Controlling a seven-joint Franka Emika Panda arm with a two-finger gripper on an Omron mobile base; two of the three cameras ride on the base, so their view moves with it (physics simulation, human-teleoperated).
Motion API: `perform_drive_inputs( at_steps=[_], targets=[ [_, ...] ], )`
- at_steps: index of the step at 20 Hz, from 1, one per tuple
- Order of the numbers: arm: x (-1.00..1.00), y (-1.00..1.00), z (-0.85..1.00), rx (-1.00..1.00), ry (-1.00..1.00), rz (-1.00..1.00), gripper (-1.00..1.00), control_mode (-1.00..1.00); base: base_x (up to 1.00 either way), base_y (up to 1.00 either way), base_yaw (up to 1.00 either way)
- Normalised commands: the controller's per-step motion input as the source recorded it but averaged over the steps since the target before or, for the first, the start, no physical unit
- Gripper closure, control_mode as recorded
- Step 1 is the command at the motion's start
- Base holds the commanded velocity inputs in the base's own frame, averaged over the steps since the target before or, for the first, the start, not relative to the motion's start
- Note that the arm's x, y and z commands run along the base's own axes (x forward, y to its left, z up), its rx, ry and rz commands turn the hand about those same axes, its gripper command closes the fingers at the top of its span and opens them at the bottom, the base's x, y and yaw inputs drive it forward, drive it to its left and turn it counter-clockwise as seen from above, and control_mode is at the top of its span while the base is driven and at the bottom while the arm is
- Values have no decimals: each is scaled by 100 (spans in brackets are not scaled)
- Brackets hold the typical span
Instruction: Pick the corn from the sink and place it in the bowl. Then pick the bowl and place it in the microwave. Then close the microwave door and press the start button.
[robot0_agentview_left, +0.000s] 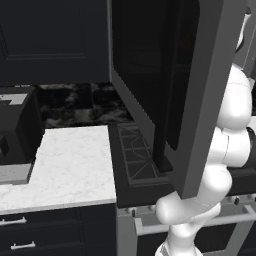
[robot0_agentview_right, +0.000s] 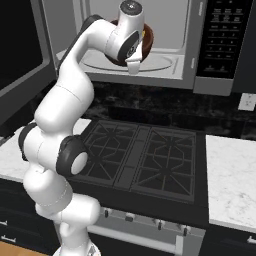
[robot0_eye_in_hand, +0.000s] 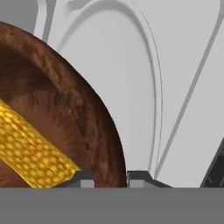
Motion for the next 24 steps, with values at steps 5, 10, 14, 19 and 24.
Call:
perform_drive_inputs(
  at_steps=[5, 10, 14, 19, 24],
  targets=[
    [0, 0, -15, 0, 0, 0, -100, -100, 0, 0, 0],
    [-25, 0, 0, 0, -4, 0, -100, -100, 0, 0, 0],
    [-81, 0, 7, 0, -16, 1, -100, -100, 0, 0, 0],
    [-91, 0, 0, 0, -18, 3, -100, -100, 0, 0, 0],
    [-73, 4, -1, 0, -16, 5, -100, -100, 0, 0, 0]
  ],
)
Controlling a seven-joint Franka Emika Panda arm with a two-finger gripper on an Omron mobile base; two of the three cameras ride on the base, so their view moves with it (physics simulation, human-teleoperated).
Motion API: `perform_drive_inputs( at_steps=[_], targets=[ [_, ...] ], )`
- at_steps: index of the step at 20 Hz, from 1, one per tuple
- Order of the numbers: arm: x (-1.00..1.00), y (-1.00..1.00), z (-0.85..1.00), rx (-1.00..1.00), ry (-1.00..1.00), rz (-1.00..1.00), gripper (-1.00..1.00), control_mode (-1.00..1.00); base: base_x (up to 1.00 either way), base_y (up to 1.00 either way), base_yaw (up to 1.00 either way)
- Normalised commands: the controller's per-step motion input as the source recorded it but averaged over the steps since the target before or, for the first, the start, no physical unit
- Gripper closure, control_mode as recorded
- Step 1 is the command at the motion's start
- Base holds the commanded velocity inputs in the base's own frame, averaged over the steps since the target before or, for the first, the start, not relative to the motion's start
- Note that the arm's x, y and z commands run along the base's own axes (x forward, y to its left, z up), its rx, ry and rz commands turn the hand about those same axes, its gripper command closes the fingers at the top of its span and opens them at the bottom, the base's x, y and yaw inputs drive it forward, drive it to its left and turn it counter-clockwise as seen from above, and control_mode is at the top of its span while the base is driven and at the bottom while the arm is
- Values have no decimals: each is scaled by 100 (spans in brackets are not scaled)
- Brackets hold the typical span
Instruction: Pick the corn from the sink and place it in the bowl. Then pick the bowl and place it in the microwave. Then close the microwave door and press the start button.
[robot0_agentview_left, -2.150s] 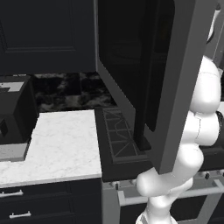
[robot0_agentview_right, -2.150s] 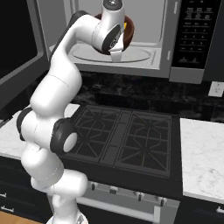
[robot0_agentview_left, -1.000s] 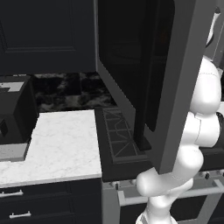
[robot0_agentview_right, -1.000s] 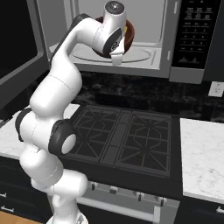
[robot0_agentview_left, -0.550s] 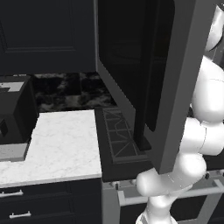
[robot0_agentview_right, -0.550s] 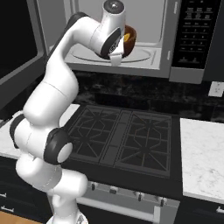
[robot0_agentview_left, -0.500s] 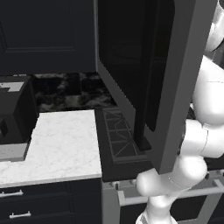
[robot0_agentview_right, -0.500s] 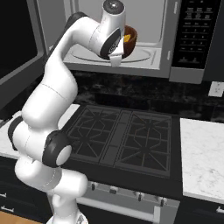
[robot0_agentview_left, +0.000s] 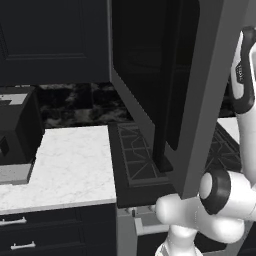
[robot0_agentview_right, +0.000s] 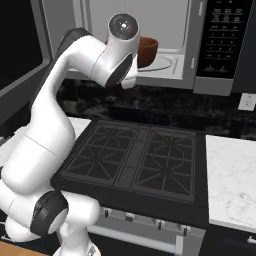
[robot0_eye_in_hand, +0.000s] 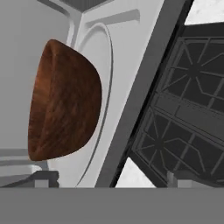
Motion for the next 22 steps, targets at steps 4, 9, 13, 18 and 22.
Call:
perform_drive_inputs(
  at_steps=[4, 9, 13, 18, 22],
  targets=[
    [-62, 9, -17, -3, -11, 6, -100, -100, 0, 0, 0],
    [-22, 1, -45, -10, 0, 6, -100, -100, 0, 0, 0],
    [0, -10, -49, -17, 4, 3, -100, -100, 0, 0, 0],
    [0, -7, -65, -22, 2, 1, -100, -100, 0, 0, 0],
    [1, -4, -79, -27, 2, 0, -100, -100, 0, 0, 0]
  ],
)
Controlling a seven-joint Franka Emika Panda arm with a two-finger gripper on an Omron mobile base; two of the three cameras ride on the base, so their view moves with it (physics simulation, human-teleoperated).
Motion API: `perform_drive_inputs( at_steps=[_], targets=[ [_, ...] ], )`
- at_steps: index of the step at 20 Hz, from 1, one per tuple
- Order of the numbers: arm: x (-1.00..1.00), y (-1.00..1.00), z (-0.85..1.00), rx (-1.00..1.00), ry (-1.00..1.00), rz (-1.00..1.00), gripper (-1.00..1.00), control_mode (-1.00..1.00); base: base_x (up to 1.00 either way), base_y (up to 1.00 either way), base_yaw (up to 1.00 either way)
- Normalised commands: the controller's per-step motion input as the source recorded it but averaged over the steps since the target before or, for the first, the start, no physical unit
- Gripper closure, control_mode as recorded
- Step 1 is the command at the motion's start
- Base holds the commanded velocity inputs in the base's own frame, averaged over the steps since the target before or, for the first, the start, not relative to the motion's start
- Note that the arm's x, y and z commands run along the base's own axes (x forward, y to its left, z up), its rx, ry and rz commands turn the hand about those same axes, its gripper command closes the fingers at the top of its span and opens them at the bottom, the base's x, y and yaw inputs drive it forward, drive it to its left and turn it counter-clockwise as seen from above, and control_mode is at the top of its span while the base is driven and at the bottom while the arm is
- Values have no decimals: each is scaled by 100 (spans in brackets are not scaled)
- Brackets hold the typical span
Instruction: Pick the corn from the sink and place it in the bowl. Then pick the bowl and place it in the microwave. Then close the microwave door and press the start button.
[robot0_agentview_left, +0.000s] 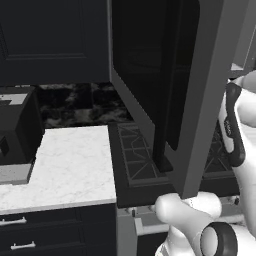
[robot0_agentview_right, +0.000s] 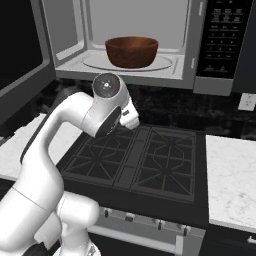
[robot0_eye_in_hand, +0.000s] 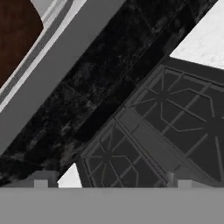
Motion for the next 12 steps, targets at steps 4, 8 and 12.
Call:
perform_drive_inputs(
  at_steps=[4, 8, 12],
  targets=[
    [19, 0, -76, -30, 5, -3, -100, -100, 0, 0, 0],
    [37, -6, -41, -28, 9, -13, -100, -100, 0, 0, 0],
    [31, -13, -27, -27, 7, -18, -100, -100, 0, 0, 0]
  ],
)
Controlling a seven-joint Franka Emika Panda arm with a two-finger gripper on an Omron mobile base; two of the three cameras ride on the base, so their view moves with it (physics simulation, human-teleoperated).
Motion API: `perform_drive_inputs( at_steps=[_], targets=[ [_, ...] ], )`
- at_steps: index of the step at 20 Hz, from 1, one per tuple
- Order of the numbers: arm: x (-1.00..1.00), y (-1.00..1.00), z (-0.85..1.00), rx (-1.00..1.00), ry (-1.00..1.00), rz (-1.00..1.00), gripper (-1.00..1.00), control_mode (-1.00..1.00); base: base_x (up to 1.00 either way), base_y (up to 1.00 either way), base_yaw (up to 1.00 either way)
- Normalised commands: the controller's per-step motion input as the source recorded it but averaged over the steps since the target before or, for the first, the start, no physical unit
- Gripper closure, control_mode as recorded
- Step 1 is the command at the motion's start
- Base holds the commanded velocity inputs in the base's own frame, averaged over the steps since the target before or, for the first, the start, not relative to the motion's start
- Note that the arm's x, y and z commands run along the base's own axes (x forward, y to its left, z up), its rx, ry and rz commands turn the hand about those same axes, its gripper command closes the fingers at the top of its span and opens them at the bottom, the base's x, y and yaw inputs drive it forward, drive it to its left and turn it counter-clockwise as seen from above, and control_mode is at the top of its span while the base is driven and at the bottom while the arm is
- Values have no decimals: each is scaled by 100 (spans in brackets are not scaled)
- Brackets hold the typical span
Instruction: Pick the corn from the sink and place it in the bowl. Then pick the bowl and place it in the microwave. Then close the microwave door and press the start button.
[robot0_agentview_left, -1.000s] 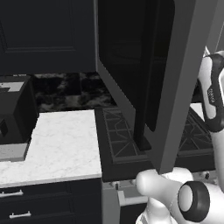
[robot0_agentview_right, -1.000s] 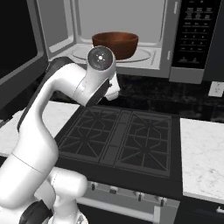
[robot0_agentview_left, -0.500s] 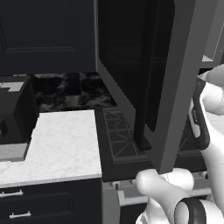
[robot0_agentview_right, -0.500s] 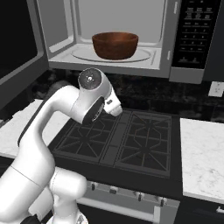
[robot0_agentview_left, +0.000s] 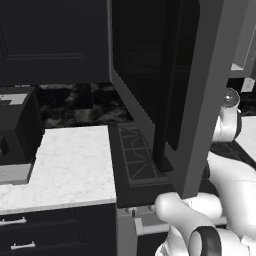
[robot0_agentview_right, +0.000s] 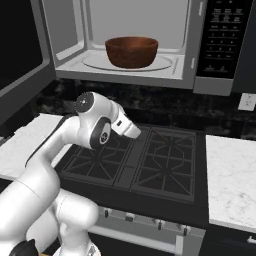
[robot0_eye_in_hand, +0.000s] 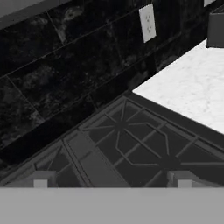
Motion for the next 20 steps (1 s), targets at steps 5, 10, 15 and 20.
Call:
perform_drive_inputs(
  at_steps=[5, 10, 15, 20],
  targets=[
    [27, -25, -21, -28, 2, -19, -100, -100, 0, 0, 0],
    [24, -14, -22, -29, 0, -20, -100, -100, 0, 0, 0],
    [-2, 27, -2, -41, -6, -26, -100, -100, 0, 0, 0],
    [0, 12, -24, -31, -1, -13, -100, -100, 0, 0, 0]
  ],
)
